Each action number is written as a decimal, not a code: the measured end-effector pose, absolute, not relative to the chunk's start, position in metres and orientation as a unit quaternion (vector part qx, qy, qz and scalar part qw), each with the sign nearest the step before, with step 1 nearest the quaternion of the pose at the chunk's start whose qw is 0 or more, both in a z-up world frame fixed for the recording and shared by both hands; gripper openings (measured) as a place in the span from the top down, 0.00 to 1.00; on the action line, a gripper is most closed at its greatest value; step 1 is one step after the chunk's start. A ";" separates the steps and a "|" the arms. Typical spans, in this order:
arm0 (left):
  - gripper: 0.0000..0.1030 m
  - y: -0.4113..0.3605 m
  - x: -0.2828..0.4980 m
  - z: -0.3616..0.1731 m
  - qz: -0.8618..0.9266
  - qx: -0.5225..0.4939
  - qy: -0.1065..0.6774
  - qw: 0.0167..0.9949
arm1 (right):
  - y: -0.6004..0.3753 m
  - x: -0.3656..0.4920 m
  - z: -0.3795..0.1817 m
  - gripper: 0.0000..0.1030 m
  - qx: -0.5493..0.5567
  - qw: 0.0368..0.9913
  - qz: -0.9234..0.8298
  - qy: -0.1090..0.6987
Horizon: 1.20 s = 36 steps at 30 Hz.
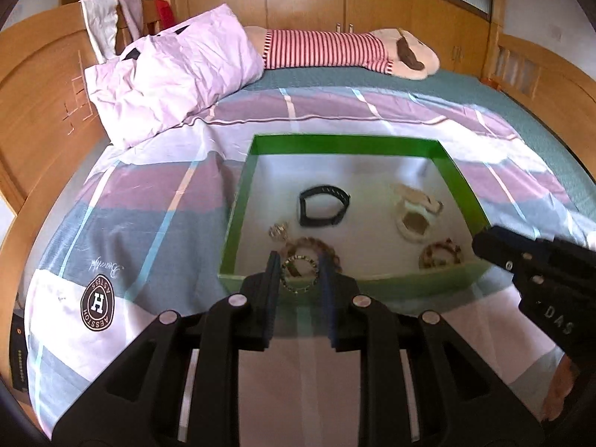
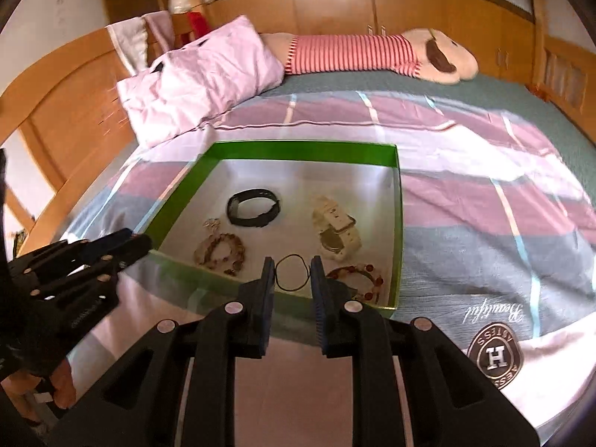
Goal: Organize jewelry
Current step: 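Carry both rings into the green box and open both tools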
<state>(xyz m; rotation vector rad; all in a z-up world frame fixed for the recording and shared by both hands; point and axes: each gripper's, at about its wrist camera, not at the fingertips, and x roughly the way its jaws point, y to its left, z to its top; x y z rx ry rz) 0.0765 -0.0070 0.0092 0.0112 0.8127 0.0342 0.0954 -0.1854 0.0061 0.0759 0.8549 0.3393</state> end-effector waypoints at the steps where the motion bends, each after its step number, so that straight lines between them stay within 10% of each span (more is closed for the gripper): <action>1: 0.79 -0.006 0.080 0.010 0.016 0.001 0.395 0.919 | -0.187 0.099 0.003 0.81 0.043 0.895 0.158 0.416; 36: 0.77 0.000 0.134 -0.028 0.030 0.003 0.432 0.901 | -0.170 0.137 -0.028 0.80 0.015 0.891 0.110 0.440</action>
